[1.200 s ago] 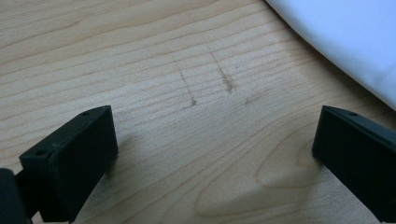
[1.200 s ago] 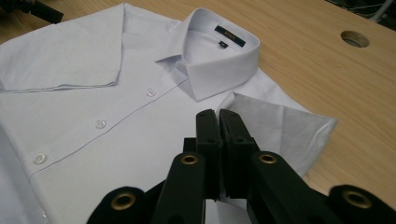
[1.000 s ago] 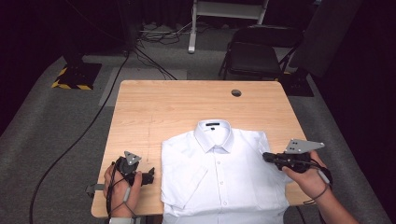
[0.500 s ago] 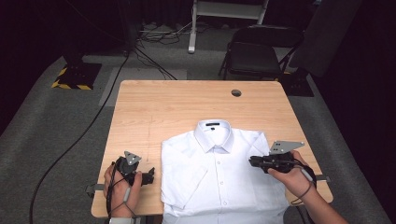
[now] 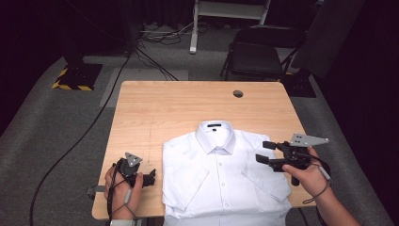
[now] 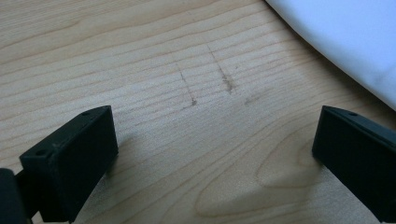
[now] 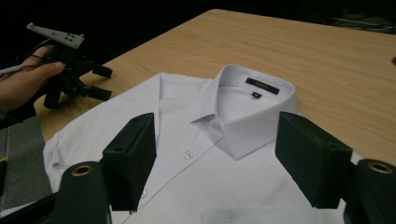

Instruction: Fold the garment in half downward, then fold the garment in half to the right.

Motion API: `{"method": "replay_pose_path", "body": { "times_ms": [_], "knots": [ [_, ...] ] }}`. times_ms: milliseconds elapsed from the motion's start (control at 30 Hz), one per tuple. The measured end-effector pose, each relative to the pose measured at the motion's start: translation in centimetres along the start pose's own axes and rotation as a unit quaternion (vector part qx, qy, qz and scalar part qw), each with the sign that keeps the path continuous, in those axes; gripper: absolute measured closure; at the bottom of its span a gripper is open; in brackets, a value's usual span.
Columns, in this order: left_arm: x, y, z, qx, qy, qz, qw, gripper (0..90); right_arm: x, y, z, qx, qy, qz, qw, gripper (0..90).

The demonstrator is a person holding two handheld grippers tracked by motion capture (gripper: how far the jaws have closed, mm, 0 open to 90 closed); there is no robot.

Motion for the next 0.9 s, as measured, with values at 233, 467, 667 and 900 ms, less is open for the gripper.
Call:
{"method": "replay_pose_path", "body": {
  "times_ms": [233, 467, 667, 900],
  "knots": [
    [0.0, 0.0, 0.0, 0.000, 0.000, 0.000, 1.0000, 0.2, 1.0, -1.6, -2.2, 0.050, 0.011, -0.015, 0.9986, 26.7],
    [0.0, 0.0, 0.0, 0.000, 0.000, 0.000, 1.0000, 0.3, 2.5, -2.6, -3.9, 0.085, 0.036, -0.038, 0.9951, 25.6],
    [0.0, 0.0, 0.0, -0.001, 0.000, 0.002, 1.0000, 0.3, 3.7, -3.4, -5.1, 0.103, 0.051, -0.037, 0.9926, 25.4],
    [0.1, 0.0, -0.1, -0.001, 0.000, 0.002, 1.0000, 0.3, 5.6, -4.1, -6.1, 0.115, 0.062, -0.022, 0.9911, 25.3]
  ]
}}
Point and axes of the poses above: each handheld gripper's, and its own axes: z roughly forward along the jaws, x roughly out of its underside, y roughly to its left, the point moved 3 cm from there along z, roughly forward along the jaws, and after that the axes turned 13 degrees about -z, right-handed, at the moved point
